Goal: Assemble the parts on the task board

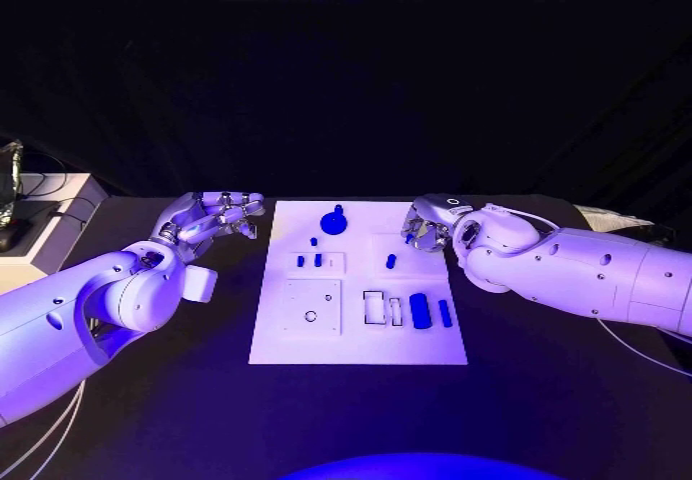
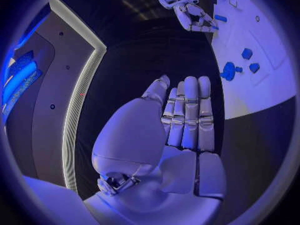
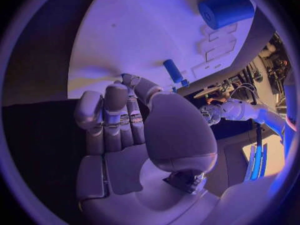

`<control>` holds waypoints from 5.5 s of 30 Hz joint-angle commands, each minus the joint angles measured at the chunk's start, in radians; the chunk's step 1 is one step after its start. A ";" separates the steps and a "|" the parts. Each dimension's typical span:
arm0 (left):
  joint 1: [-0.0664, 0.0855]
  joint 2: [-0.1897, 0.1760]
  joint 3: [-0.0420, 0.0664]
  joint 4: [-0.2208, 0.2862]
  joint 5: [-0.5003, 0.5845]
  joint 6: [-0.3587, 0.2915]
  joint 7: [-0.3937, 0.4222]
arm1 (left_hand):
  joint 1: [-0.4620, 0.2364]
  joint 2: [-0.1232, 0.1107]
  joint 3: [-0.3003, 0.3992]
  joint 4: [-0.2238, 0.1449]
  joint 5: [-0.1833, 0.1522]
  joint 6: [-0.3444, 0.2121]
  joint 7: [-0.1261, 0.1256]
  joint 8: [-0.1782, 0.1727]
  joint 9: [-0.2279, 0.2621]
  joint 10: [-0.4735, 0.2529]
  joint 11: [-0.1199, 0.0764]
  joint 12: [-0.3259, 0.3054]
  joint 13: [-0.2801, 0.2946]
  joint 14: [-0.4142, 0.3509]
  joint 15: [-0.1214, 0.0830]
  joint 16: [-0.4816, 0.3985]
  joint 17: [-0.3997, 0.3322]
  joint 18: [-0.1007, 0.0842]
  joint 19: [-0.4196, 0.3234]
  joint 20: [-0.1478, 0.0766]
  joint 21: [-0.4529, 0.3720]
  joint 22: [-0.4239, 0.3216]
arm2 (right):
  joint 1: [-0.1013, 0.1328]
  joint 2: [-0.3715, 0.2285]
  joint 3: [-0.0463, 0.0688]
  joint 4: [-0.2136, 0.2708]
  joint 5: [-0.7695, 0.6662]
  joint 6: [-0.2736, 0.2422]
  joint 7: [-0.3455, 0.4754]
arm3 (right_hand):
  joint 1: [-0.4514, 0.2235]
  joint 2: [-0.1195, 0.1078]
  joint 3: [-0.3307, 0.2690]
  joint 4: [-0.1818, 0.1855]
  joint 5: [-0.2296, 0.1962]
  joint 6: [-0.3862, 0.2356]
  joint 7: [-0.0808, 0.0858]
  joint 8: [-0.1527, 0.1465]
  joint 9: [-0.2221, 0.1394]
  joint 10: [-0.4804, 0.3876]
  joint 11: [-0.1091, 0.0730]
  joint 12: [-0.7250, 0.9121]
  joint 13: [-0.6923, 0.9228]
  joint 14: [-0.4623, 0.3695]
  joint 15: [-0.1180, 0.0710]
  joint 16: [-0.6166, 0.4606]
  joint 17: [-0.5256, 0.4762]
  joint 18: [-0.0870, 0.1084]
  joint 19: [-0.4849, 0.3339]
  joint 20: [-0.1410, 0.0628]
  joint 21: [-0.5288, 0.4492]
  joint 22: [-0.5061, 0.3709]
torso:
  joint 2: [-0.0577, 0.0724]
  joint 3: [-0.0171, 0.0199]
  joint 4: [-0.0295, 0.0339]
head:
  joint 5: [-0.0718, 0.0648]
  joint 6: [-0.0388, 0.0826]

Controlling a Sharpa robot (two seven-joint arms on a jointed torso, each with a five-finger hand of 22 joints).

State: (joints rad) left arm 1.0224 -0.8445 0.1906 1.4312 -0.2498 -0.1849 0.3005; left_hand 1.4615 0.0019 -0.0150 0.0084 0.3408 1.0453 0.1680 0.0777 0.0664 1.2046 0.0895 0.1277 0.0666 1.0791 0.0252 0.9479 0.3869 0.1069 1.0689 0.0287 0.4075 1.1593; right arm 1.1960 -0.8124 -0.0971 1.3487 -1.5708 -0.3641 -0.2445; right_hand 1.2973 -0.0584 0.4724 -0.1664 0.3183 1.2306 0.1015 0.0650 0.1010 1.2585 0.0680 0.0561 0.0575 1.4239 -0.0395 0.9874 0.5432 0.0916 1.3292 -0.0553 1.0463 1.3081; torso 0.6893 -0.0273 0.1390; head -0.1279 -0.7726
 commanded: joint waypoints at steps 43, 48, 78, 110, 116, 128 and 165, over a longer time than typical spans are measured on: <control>-0.004 0.055 0.001 -0.023 -0.005 -0.036 -0.010 | 0.007 0.019 -0.099 0.031 -0.001 -0.031 0.005 0.010 0.001 -0.032 0.009 0.014 -0.001 0.005 0.005 -0.012 0.006 0.011 0.018 0.006 -0.051 0.002 | -0.059 0.129 -0.015 0.250 -0.189 -0.007 -0.076 | 0.000 0.010 0.002 -0.003 -0.023 -0.001 0.008 0.001 -0.001 0.015 -0.016 0.003 0.002 0.002 -0.003 0.004 -0.007 0.016 0.026 0.001 -0.069 0.099 | -0.016 -0.0180 0.0004 | 0.122 -0.010; -0.004 0.058 0.001 -0.024 -0.004 -0.035 -0.011 | 0.008 0.019 -0.100 0.031 -0.002 -0.032 0.005 0.011 0.001 -0.033 0.009 0.016 -0.001 0.005 0.005 -0.012 0.005 0.011 0.019 0.006 -0.052 0.003 | -0.070 0.147 -0.016 0.225 -0.195 0.001 -0.078 | 0.000 0.010 0.002 -0.003 -0.023 -0.001 0.008 0.001 -0.001 0.015 -0.016 0.003 0.002 0.002 -0.003 0.004 -0.007 0.016 0.026 0.001 -0.069 0.099 | -0.016 -0.0176 0.0009 | 0.127 -0.018; -0.004 0.056 0.001 -0.031 -0.004 -0.036 -0.015 | 0.011 0.022 -0.104 0.030 -0.001 -0.034 0.006 0.014 0.001 -0.037 0.009 0.021 -0.001 0.005 0.005 -0.011 0.004 0.012 0.021 0.006 -0.056 0.006 | -0.098 0.167 -0.019 0.212 -0.191 0.036 -0.051 | -0.003 0.013 0.001 -0.007 -0.024 0.000 0.008 0.001 -0.003 0.016 -0.016 0.002 0.002 0.003 -0.003 0.004 -0.008 0.016 0.028 0.001 -0.073 0.099 | -0.016 -0.0182 -0.0010 | 0.138 -0.040; -0.004 0.054 0.001 -0.028 -0.005 -0.024 -0.029 | 0.019 0.029 -0.101 0.027 -0.001 -0.037 0.007 0.016 0.000 -0.041 0.010 0.022 -0.001 0.005 0.005 -0.011 0.003 0.012 0.023 0.006 -0.061 0.013 | -0.104 0.197 -0.026 0.168 -0.161 0.065 -0.018 | -0.020 -0.020 -0.061 0.013 0.009 -0.050 0.024 -0.002 -0.024 -0.050 0.004 0.004 0.001 0.000 0.010 -0.014 -0.020 0.026 0.009 0.012 -0.146 0.082 | -0.014 -0.0195 0.0056 | 0.137 -0.051; -0.004 0.052 0.001 -0.028 -0.005 -0.024 -0.030 | 0.018 0.028 -0.101 0.028 -0.001 -0.038 0.007 0.016 0.001 -0.041 0.010 0.022 -0.001 0.005 0.005 -0.011 0.003 0.012 0.023 0.006 -0.061 0.014 | -0.104 0.194 -0.028 0.168 -0.156 0.034 -0.007 | -0.026 -0.048 -0.116 0.040 0.003 -0.071 0.025 -0.001 -0.033 -0.102 0.016 0.006 0.002 0.000 0.019 -0.030 -0.030 0.035 0.002 0.022 -0.201 0.069 | -0.015 -0.0194 0.0038 | 0.138 -0.051; -0.004 0.049 0.001 -0.027 -0.005 -0.028 -0.030 | 0.014 0.028 -0.102 0.030 -0.002 -0.039 0.007 0.016 0.001 -0.042 0.010 0.022 -0.001 0.006 0.005 -0.010 0.003 0.013 0.024 0.006 -0.063 0.015 | -0.103 0.144 -0.027 0.220 -0.141 -0.117 -0.015 | 0.093 -0.129 -0.338 0.201 0.011 -0.191 0.000 -0.002 -0.034 -0.304 0.054 0.044 0.004 -0.027 0.044 -0.114 -0.074 0.066 -0.070 0.044 -0.544 -0.023 | -0.015 -0.0192 0.0032 | 0.137 -0.049; -0.006 0.047 0.001 -0.030 -0.005 -0.014 -0.026 | 0.013 0.026 -0.105 0.030 -0.003 -0.040 0.007 0.018 0.001 -0.043 0.011 0.023 -0.001 0.006 0.005 -0.011 0.002 0.013 0.026 0.007 -0.066 0.017 | -0.015 -0.078 0.002 0.165 0.039 0.042 0.097 | 0.124 -0.134 -0.513 0.285 0.009 -0.225 -0.002 -0.001 -0.032 -0.194 0.030 0.020 0.003 0.008 0.026 -0.059 -0.021 0.038 0.046 0.028 -0.327 0.071 | -0.014 -0.0183 0.0055 | 0.097 -0.027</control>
State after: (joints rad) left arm 1.0171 -0.8002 0.1906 1.4007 -0.2522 -0.2170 0.2660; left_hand 1.4775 0.0261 -0.1129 0.0372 0.3408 1.0094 0.1752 0.0904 0.0663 1.1650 0.1001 0.1471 0.0666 1.0844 0.0270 0.9391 0.3903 0.1069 1.0904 0.0357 0.3449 1.1747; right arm 1.1804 -0.8939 -0.0956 1.5172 -1.4925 -0.3913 -0.1541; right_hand 1.4174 -0.1911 -0.0449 0.1162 0.3311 1.0018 0.1020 0.0656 0.0672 1.0677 0.1014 0.0710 0.0608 1.4329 -0.0156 0.9259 0.5214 0.1233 1.3717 -0.0299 0.7192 1.3079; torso 0.6750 -0.0447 0.1442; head -0.0307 -0.7983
